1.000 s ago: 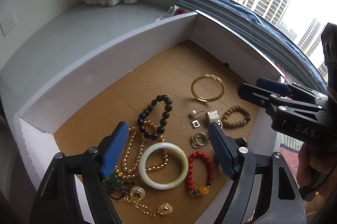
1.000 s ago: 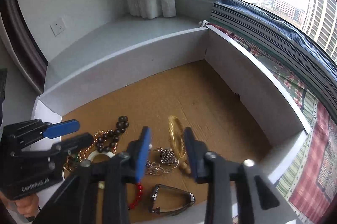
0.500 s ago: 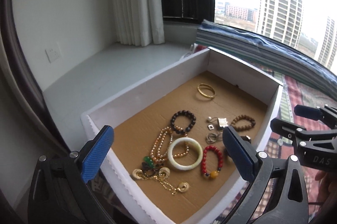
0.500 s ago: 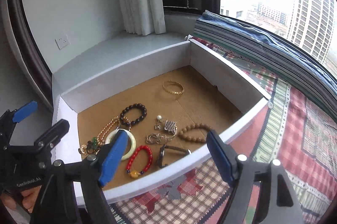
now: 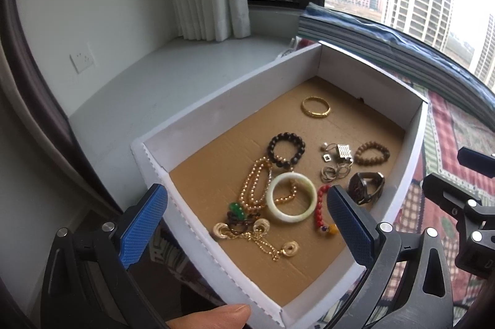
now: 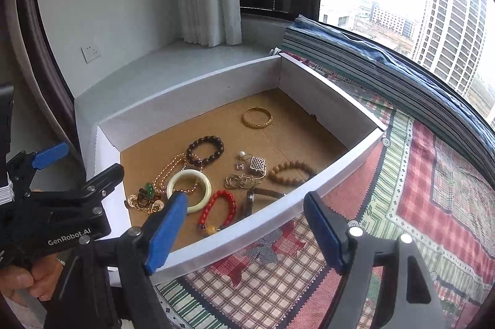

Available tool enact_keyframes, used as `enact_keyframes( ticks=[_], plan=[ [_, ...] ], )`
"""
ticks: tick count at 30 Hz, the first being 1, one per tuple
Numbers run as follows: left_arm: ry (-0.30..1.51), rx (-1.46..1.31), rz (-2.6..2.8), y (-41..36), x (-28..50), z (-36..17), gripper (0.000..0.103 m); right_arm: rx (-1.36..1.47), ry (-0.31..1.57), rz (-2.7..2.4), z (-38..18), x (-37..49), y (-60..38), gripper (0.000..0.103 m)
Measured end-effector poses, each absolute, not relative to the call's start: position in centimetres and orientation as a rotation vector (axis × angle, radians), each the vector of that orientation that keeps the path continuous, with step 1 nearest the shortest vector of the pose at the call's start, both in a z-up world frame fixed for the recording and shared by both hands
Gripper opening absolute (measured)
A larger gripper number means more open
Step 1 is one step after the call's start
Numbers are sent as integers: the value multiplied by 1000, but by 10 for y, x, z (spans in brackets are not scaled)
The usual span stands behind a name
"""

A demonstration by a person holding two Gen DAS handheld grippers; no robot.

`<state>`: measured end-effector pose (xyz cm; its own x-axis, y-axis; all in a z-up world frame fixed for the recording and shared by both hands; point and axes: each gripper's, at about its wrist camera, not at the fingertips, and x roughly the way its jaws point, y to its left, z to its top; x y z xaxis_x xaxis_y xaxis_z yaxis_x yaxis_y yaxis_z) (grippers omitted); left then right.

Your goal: Organize jewelry

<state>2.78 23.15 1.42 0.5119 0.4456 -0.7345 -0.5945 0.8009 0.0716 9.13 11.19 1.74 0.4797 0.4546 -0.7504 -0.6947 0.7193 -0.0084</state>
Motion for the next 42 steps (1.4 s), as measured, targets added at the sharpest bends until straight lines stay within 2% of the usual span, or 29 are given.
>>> enact_keyframes(
  ticks=[9,42],
  plan=[
    [849,-266,637,244,12,17,103,-352,864,719,20,84,129,79],
    [851,-295,634,243,7,26,102,-393,818,712,30,76,135,79]
  ],
)
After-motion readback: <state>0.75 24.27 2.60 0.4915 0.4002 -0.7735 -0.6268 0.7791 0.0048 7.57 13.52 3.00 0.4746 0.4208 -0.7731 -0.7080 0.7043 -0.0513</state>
